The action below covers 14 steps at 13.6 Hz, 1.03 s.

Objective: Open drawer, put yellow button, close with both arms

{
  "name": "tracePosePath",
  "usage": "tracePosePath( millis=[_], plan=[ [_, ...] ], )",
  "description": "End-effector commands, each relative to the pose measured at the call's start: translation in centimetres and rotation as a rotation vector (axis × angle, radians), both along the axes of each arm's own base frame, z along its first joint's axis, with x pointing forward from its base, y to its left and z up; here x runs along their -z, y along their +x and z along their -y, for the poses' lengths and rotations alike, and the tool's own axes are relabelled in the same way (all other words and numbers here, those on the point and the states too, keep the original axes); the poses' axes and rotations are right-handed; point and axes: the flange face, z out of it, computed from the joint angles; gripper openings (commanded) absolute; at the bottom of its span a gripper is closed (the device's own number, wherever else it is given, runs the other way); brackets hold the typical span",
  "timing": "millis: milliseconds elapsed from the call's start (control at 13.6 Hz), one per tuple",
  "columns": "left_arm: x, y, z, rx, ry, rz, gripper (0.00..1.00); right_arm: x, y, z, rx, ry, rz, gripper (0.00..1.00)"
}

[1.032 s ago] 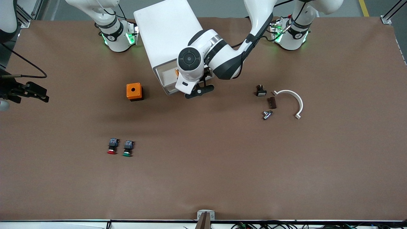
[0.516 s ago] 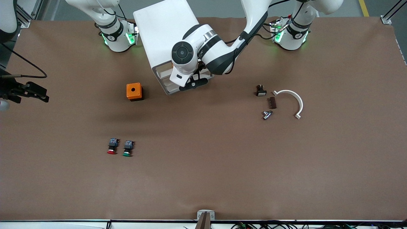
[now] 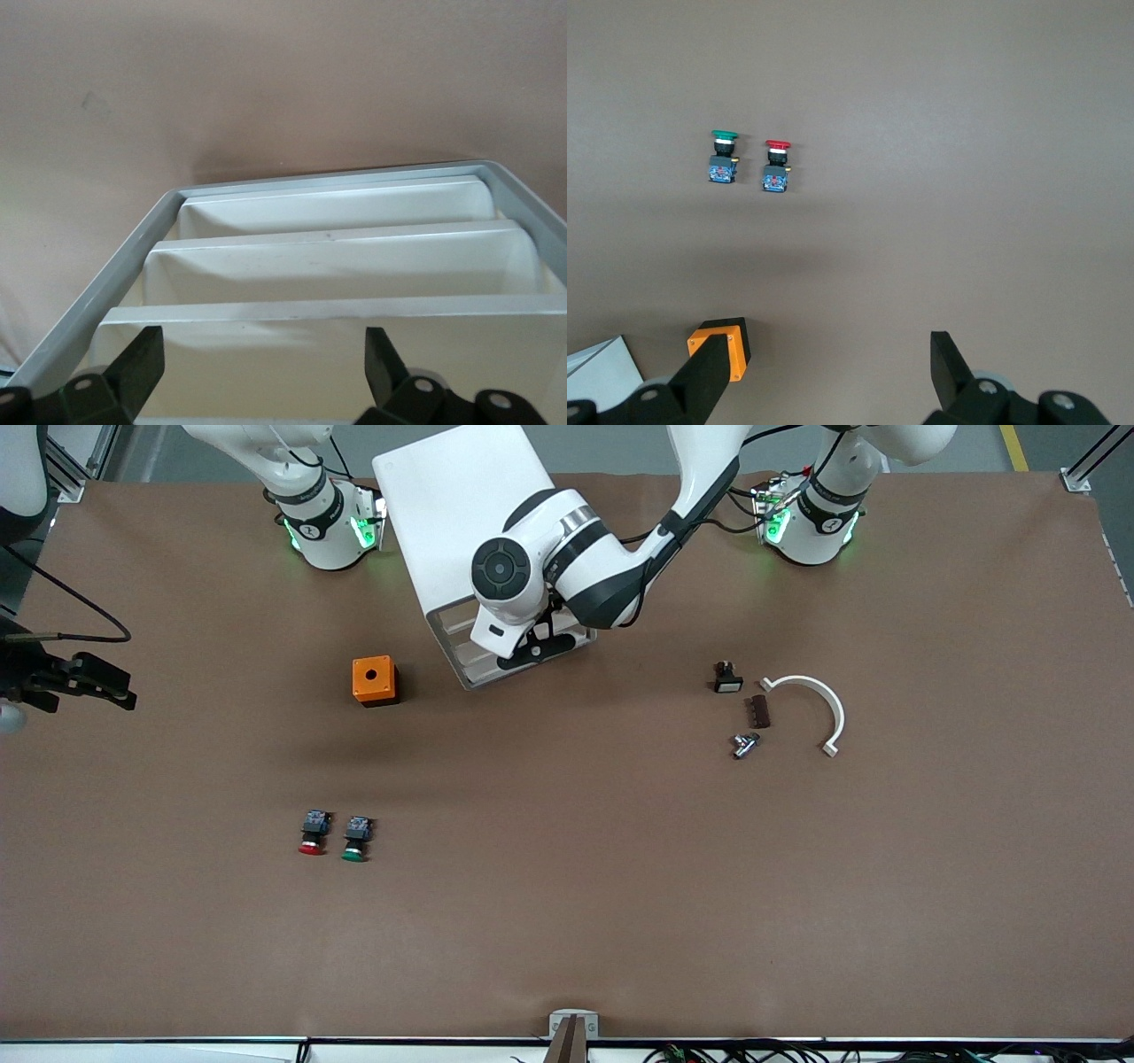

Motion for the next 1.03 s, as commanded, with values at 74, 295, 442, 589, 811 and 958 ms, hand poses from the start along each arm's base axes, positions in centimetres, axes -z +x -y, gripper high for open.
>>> tracePosePath(
  millis=[74,295,442,589,811,958],
  plan=[
    [0.1,1.5,-1.9,-0.024,0.042,-0.025,0.99,-0.6,-1.0,0.0,-0.003,-0.007,0.009,1.0],
    [-0.2,7.2,-6.6,-0.102,0.059,-0.036,0.99,-0.6,-1.0,0.1,-0.002,-0.007,0.009,1.0],
    [-1.2,11.9,-11.1,-0.173,0.058,-0.035,0.99,-0.6,-0.9,-0.1,-0.003,-0.007,0.006,1.0],
    [-2.5,16.0,-15.9,-0.182,0.048,0.004,0.99,-0.5,-1.0,-0.1,-0.006,-0.006,-0.003,1.0],
    [-3.8,21.7,-24.0,-0.193,0.047,0.062,0.99,-0.5,-0.9,-0.3,-0.012,-0.006,-0.003,1.0],
    [-5.7,24.0,-28.4,-0.099,0.053,0.133,0.99,-0.5,-0.9,-0.1,-0.012,-0.006,-0.003,1.0]
  ],
)
